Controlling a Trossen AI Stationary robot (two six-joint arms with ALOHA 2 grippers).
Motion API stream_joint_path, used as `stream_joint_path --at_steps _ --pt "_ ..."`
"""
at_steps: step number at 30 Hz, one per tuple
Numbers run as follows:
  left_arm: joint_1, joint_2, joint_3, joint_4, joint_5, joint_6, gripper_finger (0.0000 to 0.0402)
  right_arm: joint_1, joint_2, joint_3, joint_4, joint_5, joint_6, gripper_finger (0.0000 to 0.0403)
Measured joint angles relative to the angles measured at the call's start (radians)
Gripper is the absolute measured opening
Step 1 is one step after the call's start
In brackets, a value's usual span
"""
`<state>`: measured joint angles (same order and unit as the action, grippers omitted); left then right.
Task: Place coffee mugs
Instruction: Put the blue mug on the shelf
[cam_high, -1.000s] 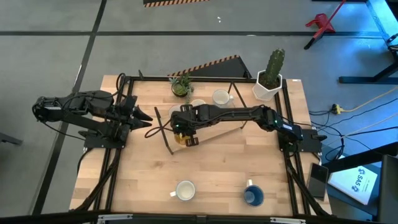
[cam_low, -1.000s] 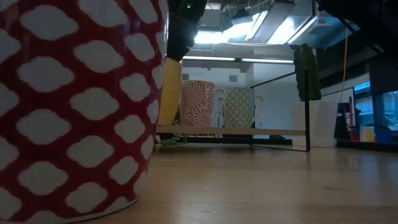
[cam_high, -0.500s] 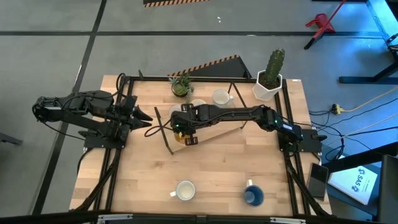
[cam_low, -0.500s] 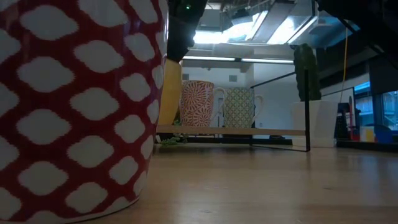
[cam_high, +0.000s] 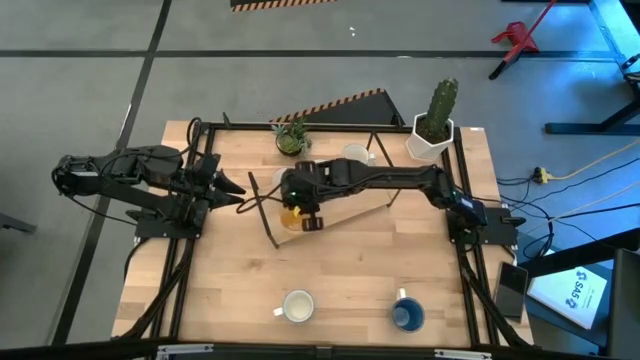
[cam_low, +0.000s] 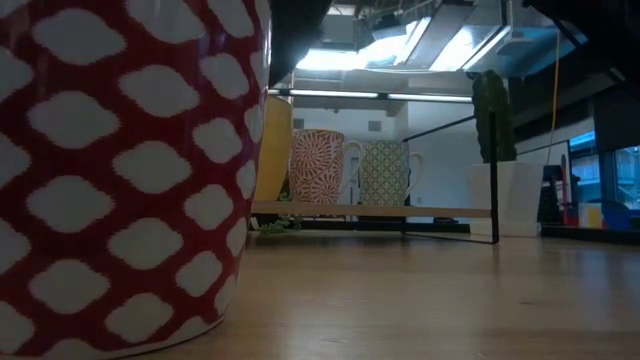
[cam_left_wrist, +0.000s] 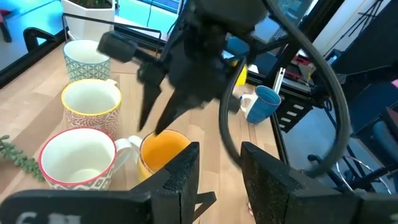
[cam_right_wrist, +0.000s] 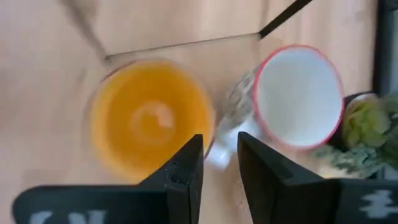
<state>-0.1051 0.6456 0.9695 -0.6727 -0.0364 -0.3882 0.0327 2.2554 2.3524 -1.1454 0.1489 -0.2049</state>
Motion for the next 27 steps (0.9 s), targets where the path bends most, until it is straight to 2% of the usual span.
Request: stream_joint_path --at_steps 5,12,18,21,27 --pt "0.0 0.0 0.0 -0.002 0.0 0.0 0.0112 0.058 -0.043 0.003 -0.112 -0.085 0.026 0.0088" --pt "0.0 0.0 0.0 -0.018 0.041 -0.001 0.0112 0.248 -0.067 0.001 -0.431 -0.077 0.209 0.0088" --pt "0.0 0.0 0.0 -0.036 0.056 -0.001 0.0112 0.419 -0.127 -0.025 -0.425 -0.058 0.503 0.0088" --pt "0.0 0.0 0.0 -0.035 0.056 -0.002 0.0112 0.494 -0.163 -0.052 -0.429 -0.006 0.634 0.0088" --pt "0.0 0.0 0.0 -0.031 0.05 -0.029 0.0112 0.628 -0.282 -0.225 -0.419 -0.036 0.862 0.0107"
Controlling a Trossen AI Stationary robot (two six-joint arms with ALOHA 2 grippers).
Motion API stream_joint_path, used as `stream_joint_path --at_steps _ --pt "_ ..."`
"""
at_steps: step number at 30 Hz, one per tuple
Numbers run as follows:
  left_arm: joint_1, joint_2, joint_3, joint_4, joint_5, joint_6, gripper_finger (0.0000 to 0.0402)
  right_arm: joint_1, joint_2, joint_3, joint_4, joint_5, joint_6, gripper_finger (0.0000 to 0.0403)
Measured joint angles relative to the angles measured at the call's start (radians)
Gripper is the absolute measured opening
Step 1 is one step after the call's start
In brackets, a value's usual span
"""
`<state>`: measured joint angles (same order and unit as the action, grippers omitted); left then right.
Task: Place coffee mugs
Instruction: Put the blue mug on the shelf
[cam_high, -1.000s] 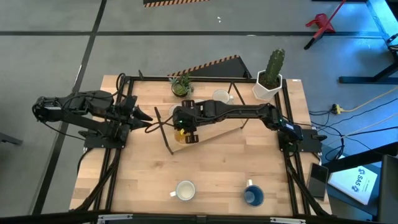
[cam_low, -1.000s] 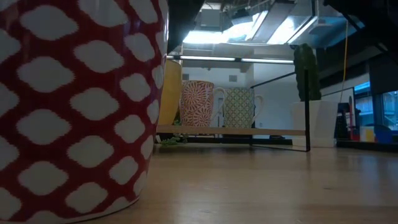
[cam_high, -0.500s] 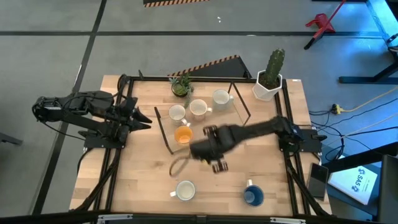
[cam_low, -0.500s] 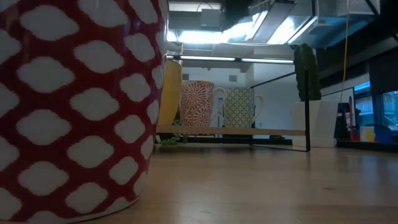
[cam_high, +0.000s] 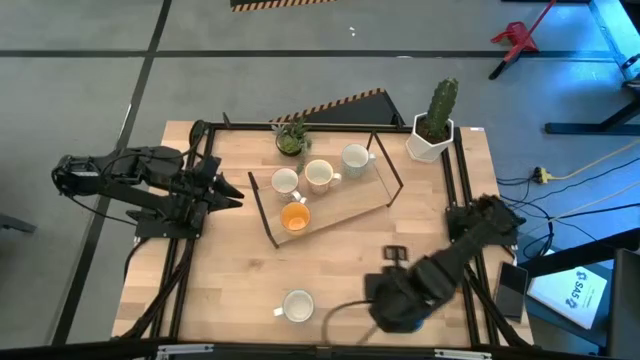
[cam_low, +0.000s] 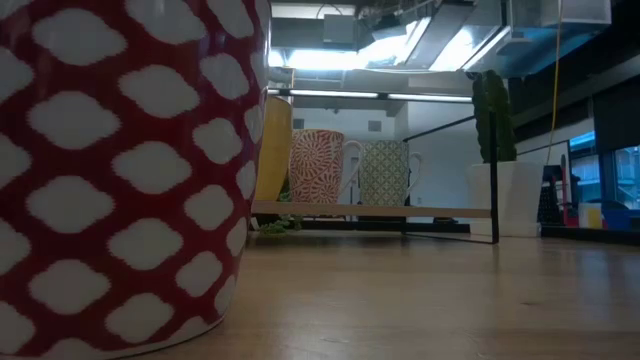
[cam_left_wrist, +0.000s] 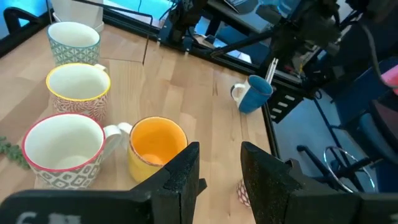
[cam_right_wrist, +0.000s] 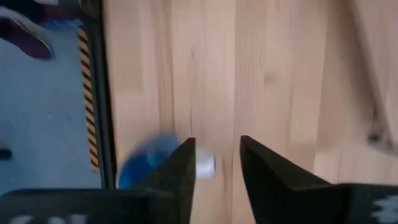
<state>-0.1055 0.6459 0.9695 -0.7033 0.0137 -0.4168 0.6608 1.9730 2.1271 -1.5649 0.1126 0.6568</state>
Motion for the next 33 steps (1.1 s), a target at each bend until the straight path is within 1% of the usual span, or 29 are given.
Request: stream_joint_path --at_steps 2,6,9,13,16,20,23,27,33 --pt "0.0 0.0 0.0 0.0 -0.004 -0.007 0.0112 0.046 -0.041 -0.08 -0.008 -0.005 0.085 0.0128" --pt "0.0 0.0 0.0 -0.001 -0.023 -0.034 0.0112 0.14 -0.113 -0.239 0.001 -0.061 0.251 0.0173" --pt "0.0 0.0 0.0 -0.002 -0.029 -0.045 0.0112 0.204 -0.149 -0.355 0.098 -0.081 0.369 0.0196" --pt "0.0 0.0 0.0 -0.003 -0.032 -0.048 0.0112 0.27 -0.173 -0.482 0.295 -0.076 0.504 0.0204" --pt "0.0 0.0 0.0 -0.004 -0.052 -0.048 0.0112 0.301 -0.173 -0.563 0.376 -0.071 0.58 0.0204" --pt "0.0 0.0 0.0 -0.004 -0.058 -0.053 0.0112 0.301 -0.172 -0.669 0.441 -0.049 0.653 0.0205" --pt "0.0 0.0 0.0 -0.004 -0.058 -0.072 0.0112 0.291 -0.172 -0.697 0.47 -0.039 0.656 0.0205" --pt "0.0 0.0 0.0 -0.004 -0.058 -0.076 0.0112 0.287 -0.172 -0.7 0.483 -0.022 0.652 0.0205" --pt "0.0 0.0 0.0 -0.004 -0.063 -0.079 0.0112 0.288 -0.185 -0.656 0.459 0.025 0.649 0.0205"
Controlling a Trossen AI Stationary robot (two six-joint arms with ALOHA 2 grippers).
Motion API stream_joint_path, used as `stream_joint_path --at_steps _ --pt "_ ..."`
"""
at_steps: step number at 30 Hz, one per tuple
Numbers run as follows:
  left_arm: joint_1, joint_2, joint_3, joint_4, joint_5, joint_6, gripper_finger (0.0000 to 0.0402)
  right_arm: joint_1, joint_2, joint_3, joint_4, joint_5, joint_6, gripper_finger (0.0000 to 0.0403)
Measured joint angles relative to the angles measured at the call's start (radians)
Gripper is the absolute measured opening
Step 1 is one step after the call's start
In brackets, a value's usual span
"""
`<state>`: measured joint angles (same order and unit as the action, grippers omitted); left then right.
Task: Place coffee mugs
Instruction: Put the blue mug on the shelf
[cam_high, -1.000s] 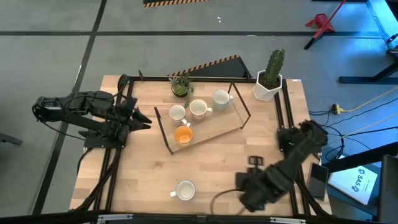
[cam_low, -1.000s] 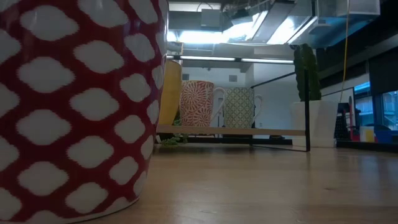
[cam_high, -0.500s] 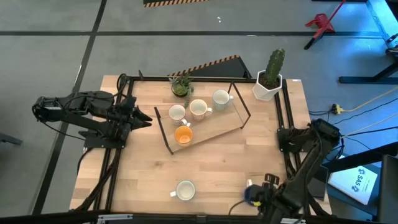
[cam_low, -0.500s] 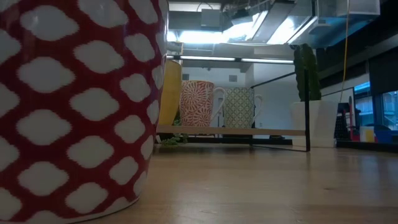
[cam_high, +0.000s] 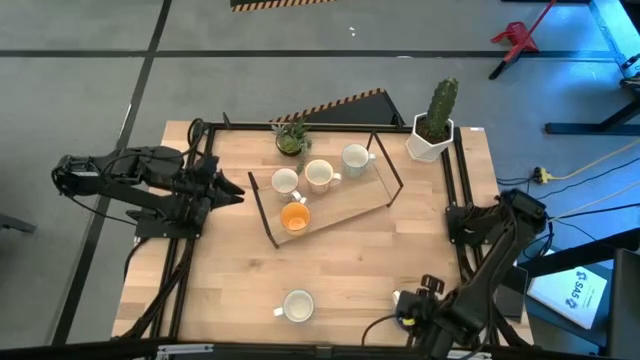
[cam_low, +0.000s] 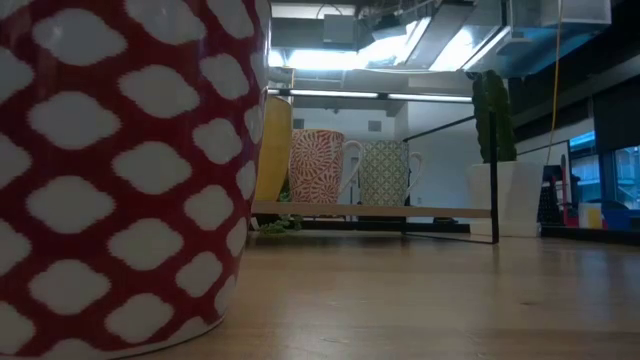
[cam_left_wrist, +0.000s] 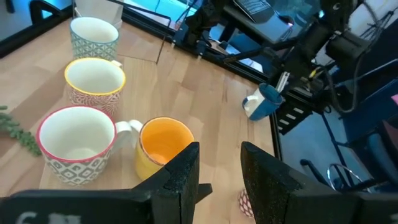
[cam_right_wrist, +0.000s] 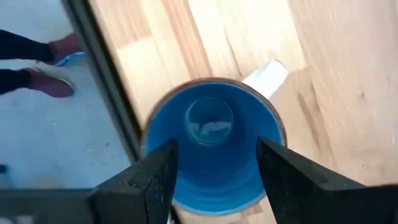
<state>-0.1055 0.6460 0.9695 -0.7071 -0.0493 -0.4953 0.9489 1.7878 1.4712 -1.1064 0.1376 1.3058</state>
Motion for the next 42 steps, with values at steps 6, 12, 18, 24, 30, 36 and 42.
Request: stream_joint_path --at_steps 6,12,18,24,30,36,42 --pt "0.0 0.0 0.0 0.0 -0.026 0.007 0.0112 0.0 -0.023 0.043 -0.126 0.056 0.022 0.0205" --pt "0.0 0.0 0.0 0.0 -0.036 0.007 0.0112 0.0 -0.033 -0.037 -0.119 0.011 -0.001 0.0205" --pt "0.0 0.0 0.0 0.0 -0.039 0.008 0.0112 0.0 -0.049 -0.175 0.086 -0.025 -0.003 0.0205" --pt "0.0 0.0 0.0 0.0 -0.039 0.008 0.0112 -0.008 -0.049 -0.257 0.196 -0.053 0.024 0.0156" --pt "0.0 0.0 0.0 0.0 -0.039 0.008 0.0112 -0.036 -0.05 -0.256 0.196 -0.079 0.022 0.0015" --pt "0.0 0.0 0.0 -0.004 -0.039 0.009 0.0112 -0.15 -0.05 -0.218 0.187 -0.079 -0.135 0.0006" --pt "0.0 0.0 0.0 -0.022 -0.039 0.01 0.0112 -0.354 -0.051 -0.134 0.1 -0.077 -0.496 0.0004"
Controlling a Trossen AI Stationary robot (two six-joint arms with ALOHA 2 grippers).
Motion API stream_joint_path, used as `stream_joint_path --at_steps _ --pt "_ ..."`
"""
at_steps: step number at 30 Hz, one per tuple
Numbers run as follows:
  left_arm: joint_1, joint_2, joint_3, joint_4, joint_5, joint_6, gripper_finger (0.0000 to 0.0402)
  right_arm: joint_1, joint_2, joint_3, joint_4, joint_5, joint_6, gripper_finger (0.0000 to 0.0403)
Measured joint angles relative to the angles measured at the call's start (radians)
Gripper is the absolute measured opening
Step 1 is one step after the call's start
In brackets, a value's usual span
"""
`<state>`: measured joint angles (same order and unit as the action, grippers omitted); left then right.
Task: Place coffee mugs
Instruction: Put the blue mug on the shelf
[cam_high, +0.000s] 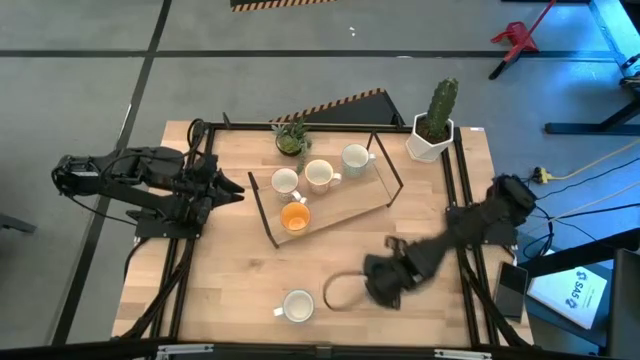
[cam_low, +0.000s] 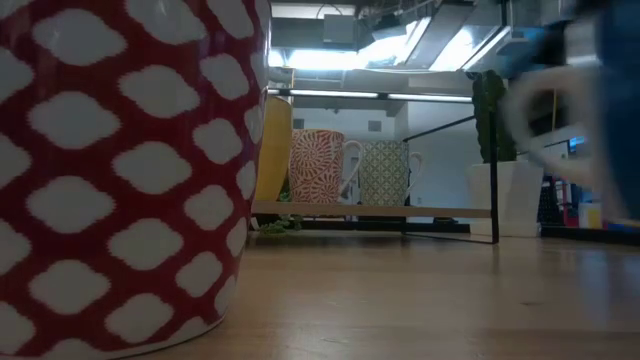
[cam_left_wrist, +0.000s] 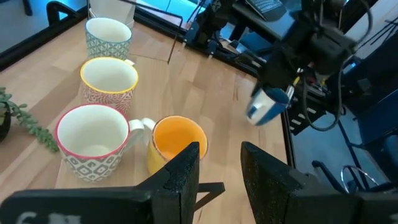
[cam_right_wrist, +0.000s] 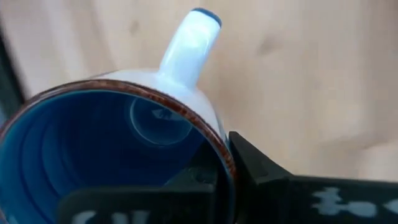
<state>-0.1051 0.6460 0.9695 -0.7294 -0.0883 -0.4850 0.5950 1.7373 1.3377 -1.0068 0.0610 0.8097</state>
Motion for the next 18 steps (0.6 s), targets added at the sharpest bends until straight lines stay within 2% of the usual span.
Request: stream_joint_path --at_steps 9,14,18 --pt "0.0 0.0 0.0 -0.004 0.0 0.039 0.0112 -0.367 -0.001 0.109 -0.072 0.009 -0.624 0.0002" --pt "0.0 0.0 0.0 -0.004 0.0 0.073 0.0112 -0.529 -0.001 0.147 -0.051 0.01 -0.811 0.0001" --pt "0.0 0.0 0.0 -0.004 0.0 0.08 0.0112 -0.608 -0.001 0.179 -0.028 0.008 -0.897 0.0001"
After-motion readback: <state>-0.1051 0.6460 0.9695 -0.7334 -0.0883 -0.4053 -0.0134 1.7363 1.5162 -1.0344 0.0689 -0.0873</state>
